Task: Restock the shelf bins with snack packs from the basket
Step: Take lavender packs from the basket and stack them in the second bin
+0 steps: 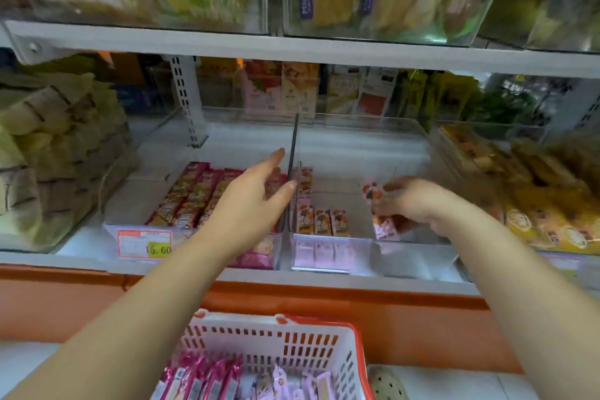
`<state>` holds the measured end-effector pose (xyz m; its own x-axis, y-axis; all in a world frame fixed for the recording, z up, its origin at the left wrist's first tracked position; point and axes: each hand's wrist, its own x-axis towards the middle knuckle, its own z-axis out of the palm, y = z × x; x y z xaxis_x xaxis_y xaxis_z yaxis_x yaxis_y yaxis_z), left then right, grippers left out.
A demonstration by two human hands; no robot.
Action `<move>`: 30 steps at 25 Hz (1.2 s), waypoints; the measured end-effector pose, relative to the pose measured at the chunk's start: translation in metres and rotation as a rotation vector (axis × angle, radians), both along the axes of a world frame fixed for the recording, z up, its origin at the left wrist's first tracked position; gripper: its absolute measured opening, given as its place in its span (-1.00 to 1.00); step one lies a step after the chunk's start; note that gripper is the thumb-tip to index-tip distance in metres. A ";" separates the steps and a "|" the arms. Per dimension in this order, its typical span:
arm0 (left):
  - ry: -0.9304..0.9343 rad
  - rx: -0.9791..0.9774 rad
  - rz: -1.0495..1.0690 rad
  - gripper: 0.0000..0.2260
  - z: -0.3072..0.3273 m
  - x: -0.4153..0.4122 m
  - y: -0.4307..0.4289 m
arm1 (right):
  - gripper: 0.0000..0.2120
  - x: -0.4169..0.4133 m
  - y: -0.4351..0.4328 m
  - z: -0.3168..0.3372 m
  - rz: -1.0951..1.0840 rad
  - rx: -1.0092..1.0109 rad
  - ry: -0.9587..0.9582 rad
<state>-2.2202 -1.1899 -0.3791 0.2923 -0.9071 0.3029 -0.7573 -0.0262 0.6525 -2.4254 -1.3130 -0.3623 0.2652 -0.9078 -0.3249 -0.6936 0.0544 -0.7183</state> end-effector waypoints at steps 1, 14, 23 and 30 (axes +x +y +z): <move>0.033 0.016 -0.014 -0.53 -0.005 0.002 -0.003 | -0.54 0.003 -0.004 -0.009 0.041 0.040 0.132; 0.254 0.003 -0.089 -0.65 -0.013 0.004 -0.003 | -0.49 0.016 -0.015 -0.031 0.204 -0.024 0.460; 0.354 -0.083 0.167 -0.77 -0.131 -0.023 0.131 | -0.88 0.002 0.130 -0.032 0.178 0.069 -0.414; 0.591 0.627 0.218 -0.71 -0.266 -0.023 0.202 | -0.66 0.039 0.189 -0.245 0.375 0.342 0.240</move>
